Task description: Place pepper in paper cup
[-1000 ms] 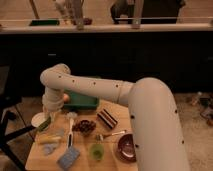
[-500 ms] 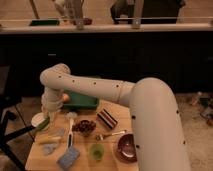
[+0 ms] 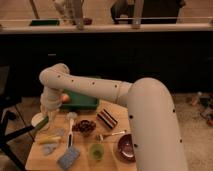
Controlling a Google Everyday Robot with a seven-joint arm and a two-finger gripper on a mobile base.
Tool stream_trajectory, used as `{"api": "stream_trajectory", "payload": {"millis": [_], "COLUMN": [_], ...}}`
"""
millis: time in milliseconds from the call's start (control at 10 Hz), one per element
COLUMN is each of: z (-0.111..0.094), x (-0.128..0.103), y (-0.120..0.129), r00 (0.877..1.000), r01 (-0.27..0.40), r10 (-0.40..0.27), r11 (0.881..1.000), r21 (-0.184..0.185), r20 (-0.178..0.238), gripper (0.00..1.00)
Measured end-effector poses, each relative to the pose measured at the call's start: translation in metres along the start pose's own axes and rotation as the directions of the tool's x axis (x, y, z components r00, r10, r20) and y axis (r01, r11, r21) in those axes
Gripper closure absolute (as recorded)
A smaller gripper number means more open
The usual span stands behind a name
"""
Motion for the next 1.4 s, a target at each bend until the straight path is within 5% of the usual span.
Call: {"api": "stream_trajectory", "payload": {"millis": [1400], "z": [0.023], "x": [0.009], "y": [-0.053], "r00": [0.999], "r01": [0.036], "r10": [-0.036], "r11": [0.999], "r21": [0.018], "r20": [-0.001], "gripper": [1.00]}}
